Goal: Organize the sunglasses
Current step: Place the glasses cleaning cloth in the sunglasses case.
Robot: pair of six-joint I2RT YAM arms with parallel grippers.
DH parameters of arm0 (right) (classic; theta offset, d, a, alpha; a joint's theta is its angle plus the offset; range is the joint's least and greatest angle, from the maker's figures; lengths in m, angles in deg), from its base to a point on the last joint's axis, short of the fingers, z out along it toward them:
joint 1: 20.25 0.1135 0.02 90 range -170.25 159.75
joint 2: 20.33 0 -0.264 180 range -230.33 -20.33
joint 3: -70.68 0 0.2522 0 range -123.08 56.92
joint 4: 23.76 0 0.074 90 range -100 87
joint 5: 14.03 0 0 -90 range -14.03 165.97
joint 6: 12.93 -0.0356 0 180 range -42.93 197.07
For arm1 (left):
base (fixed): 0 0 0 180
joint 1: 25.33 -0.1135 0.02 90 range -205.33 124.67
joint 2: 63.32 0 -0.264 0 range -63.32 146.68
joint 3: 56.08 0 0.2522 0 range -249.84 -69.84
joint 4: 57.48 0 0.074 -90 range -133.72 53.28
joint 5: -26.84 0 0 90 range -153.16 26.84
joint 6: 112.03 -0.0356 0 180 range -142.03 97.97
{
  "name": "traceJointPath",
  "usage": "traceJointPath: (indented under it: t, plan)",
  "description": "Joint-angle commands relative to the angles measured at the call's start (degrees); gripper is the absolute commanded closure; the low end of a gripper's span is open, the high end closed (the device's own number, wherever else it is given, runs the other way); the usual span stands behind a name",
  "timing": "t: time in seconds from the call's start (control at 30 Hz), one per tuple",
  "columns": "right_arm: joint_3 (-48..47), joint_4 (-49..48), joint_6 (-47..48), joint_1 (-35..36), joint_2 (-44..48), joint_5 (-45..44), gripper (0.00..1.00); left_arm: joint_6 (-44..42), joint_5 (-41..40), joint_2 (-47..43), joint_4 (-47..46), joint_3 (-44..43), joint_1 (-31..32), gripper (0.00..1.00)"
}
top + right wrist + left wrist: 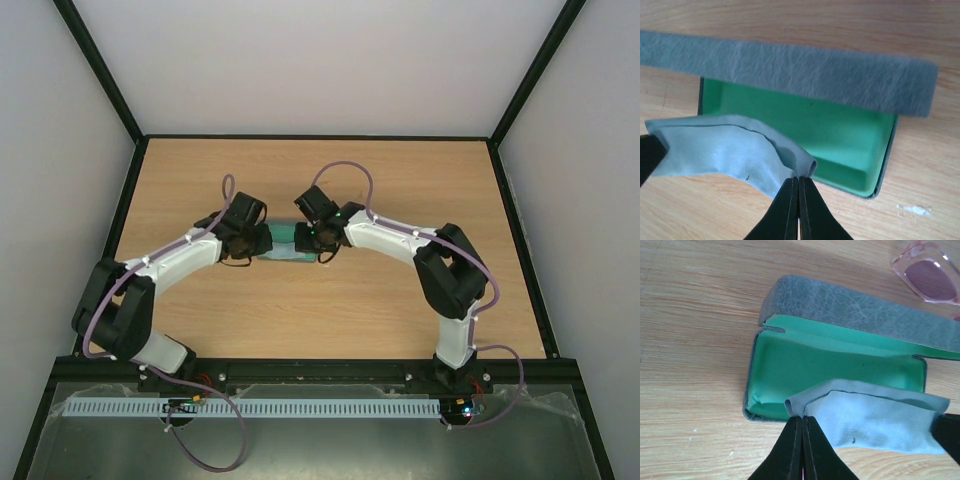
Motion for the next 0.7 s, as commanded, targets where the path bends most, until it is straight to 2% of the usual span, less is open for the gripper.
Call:
traceJointPath:
  t: [0.0, 0.67]
  plan:
    - [-2.91, 3.61, 1.38, -1.06, -2.58, -0.45, 0.99, -2.03, 0.5, 2.86, -1.89, -1.43, -0.65, 0.98]
    - [-4.04, 3.17, 2.07, -2.73, -5.83, -0.86, 0.99, -3.06, -0.81, 8.54, -6.93, -2.67, -1.53, 0.98]
